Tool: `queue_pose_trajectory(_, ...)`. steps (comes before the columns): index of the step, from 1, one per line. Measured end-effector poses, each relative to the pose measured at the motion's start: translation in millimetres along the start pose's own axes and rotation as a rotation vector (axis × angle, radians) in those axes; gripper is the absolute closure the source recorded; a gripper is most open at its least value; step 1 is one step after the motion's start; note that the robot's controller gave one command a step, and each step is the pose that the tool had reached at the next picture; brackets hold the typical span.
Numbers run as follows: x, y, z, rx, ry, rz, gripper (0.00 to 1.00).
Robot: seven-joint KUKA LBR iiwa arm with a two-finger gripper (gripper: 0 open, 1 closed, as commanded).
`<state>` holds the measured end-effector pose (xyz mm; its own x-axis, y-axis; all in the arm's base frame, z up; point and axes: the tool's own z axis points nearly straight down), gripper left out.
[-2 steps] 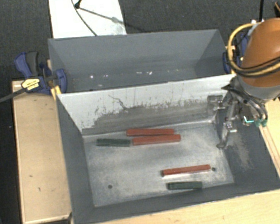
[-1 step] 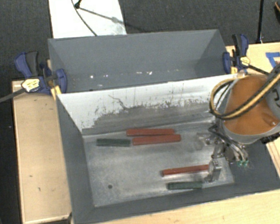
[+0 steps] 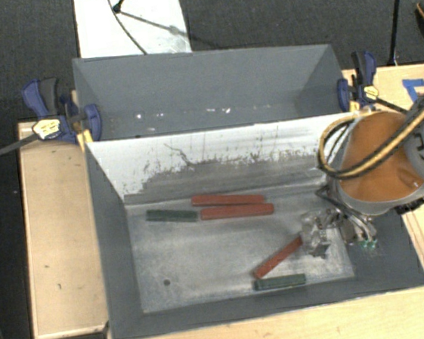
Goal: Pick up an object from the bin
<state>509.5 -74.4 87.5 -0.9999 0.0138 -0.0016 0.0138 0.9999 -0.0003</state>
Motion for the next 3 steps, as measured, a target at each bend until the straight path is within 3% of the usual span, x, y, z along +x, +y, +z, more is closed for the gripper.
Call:
queue_pose_trajectory(1,0.0,0.0,0.0,0.0,0.0,-0.004,0.0)
queue_pose_trajectory(2,-7.0,44.5,16.8,-0.001,0.002,-0.132,0.0)
queue_pose_trajectory(3,-6.4,43.2,16.9,-0.001,0.003,-0.132,1.0)
